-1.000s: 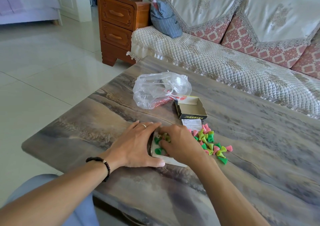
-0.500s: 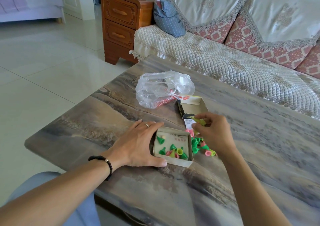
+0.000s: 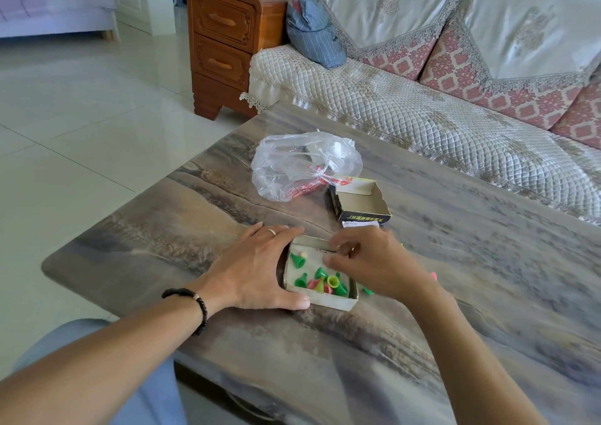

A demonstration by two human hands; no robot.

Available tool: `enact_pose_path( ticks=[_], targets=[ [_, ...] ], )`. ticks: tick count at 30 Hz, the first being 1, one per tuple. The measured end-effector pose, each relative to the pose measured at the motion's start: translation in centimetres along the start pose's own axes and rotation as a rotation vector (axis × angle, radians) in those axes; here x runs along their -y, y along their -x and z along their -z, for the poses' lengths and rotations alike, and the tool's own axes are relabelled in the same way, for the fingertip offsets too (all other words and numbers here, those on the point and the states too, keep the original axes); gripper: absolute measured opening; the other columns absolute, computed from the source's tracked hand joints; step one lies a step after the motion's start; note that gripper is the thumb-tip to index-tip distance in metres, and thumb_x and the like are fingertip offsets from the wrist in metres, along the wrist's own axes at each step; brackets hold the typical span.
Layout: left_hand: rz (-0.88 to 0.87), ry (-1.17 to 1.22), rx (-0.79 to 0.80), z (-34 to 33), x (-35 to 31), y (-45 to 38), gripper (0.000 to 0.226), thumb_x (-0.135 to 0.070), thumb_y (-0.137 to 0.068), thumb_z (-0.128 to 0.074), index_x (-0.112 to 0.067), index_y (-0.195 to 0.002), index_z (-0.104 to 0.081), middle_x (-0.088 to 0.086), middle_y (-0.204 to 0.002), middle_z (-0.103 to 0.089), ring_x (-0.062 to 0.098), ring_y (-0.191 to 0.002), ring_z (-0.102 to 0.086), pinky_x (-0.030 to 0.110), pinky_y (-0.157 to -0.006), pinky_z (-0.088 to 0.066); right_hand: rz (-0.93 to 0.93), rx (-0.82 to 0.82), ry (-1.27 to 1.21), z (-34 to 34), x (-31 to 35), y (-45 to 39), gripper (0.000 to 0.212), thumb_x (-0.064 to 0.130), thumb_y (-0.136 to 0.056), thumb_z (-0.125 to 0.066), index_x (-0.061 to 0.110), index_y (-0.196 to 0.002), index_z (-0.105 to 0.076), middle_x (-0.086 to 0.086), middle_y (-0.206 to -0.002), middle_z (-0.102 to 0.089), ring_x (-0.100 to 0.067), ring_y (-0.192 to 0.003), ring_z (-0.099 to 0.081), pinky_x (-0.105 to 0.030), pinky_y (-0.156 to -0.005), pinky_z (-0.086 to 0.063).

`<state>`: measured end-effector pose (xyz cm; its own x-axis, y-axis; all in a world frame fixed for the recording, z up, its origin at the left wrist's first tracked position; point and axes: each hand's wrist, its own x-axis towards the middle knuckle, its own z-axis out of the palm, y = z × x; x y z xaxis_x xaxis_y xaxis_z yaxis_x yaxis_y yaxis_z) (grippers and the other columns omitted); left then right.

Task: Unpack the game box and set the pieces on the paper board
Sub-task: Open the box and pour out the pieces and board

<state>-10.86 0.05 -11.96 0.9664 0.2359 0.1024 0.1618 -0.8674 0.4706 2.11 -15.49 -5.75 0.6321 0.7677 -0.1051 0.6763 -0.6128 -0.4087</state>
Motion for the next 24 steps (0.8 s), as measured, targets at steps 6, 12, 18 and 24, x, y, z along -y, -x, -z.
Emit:
enact_pose_path(
  ticks=[6, 12, 18, 24],
  targets=[
    [0.012, 0.005, 0.001, -0.1, 0.1, 0.0, 0.111, -0.073, -0.058, -0.070, -0.031, -0.149, -0.021, -0.006, -0.150, -0.034, 0.008, -0.138, -0.024, 0.024, -0.117, -0.004, 0.065, 0.209, 0.385, -1.1, 2.5, 0.0, 0.041, 0.051, -0.085, -0.059, 0.023, -0.115, -0.064, 0.001, -0.108, -0.064, -0.022, -0.100, -0.057, -0.034, -0.082, -0.047],
    [0.011, 0.003, 0.000, 0.0, 0.0, 0.0, 0.111, -0.073, -0.058, -0.071, -0.032, -0.148, -0.021, -0.007, -0.148, -0.036, 0.009, -0.136, -0.027, 0.023, -0.115, -0.005, 0.020, 0.366, 0.112, -1.1, 2.5, -1.1, 0.023, 0.031, -0.083, -0.070, 0.020, -0.103, -0.064, 0.000, -0.093, -0.066, -0.012, -0.052, -0.063, -0.025, -0.057, -0.050],
    [0.009, 0.011, 0.004, 0.0, 0.1, 0.0, 0.110, -0.073, -0.059, -0.071, -0.031, -0.148, -0.021, -0.008, -0.148, -0.034, 0.009, -0.136, -0.026, 0.023, -0.115, -0.005, 0.004, 0.371, -0.040, -0.9, 1.7, -1.1, 0.012, 0.022, -0.082, -0.072, 0.021, -0.085, -0.060, 0.001, -0.084, -0.064, -0.009, -0.048, -0.060, -0.022, -0.050, -0.046],
    [0.009, 0.014, -0.008, 0.0, -0.1, 0.1, 0.109, -0.071, -0.059, -0.072, -0.031, -0.148, -0.023, -0.008, -0.147, -0.036, 0.009, -0.135, -0.026, 0.024, -0.115, -0.008, 0.019, 0.219, -0.034, -1.3, 2.0, -1.2, 0.012, 0.010, -0.080, -0.066, 0.022, -0.082, -0.067, -0.001, -0.085, -0.068, -0.016, -0.062, -0.067, -0.027, -0.057, -0.055]
  ],
)
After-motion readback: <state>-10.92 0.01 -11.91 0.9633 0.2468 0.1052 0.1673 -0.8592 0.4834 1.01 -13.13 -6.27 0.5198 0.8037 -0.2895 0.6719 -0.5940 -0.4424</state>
